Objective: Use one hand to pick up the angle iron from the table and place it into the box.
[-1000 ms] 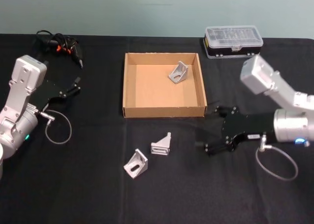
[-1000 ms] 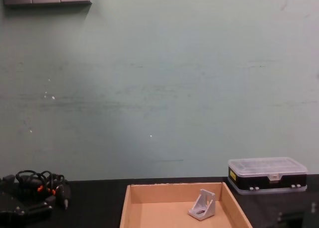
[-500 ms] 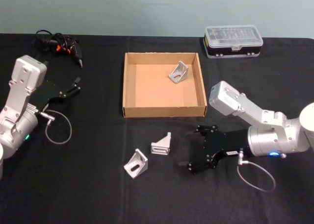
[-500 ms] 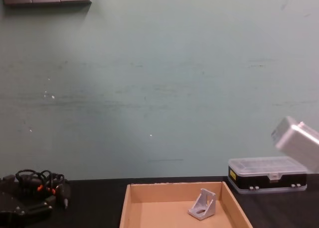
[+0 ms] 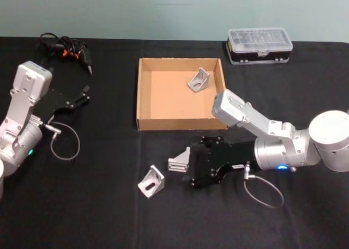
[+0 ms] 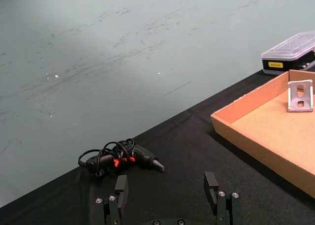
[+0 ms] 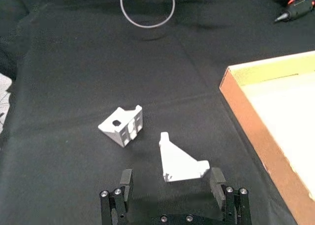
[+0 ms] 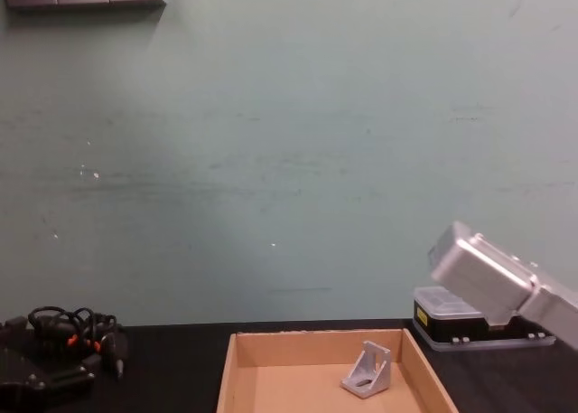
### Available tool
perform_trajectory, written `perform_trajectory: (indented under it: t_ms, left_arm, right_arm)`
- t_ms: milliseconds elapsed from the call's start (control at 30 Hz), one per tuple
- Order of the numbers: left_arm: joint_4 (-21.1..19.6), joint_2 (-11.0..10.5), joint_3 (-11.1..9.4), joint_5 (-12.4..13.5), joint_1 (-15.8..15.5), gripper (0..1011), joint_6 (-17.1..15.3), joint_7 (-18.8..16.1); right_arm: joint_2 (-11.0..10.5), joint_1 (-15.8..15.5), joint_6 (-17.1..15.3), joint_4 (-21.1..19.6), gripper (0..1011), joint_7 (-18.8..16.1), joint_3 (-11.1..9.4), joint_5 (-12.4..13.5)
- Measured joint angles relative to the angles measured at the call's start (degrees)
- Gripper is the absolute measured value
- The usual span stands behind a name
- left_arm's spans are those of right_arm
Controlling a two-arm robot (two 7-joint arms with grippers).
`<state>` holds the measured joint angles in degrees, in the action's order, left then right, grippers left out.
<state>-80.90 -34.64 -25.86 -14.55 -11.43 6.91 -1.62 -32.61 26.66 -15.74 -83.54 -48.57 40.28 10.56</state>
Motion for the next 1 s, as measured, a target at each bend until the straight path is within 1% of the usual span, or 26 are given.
perform_trajectory:
  t_ms: [167, 400, 633, 1000]
  left_arm:
    - [0.0, 0.0, 0.0, 0.0, 0.0, 1011, 0.0, 0.0]
    - [0.0, 0.0, 0.0, 0.0, 0.0, 1011, 0.0, 0.0]
    - [0.0, 0.0, 0.0, 0.0, 0.0, 1011, 0.0, 0.0]
    - [0.0, 0.0, 0.0, 0.0, 0.0, 1011, 0.0, 0.0]
  right_arm:
    - [1.2, 1.2, 0.3, 1.5, 1000, 0.3, 1.0, 0.3]
    - [2.1, 2.5, 0.5, 3.5, 1000, 0.6, 2.0, 1.1]
    - [2.4, 3.3, 0.6, 4.7, 1000, 1.1, 2.8, 1.9]
    - [2.2, 3.8, 0.6, 5.5, 1000, 2.2, 3.6, 3.1]
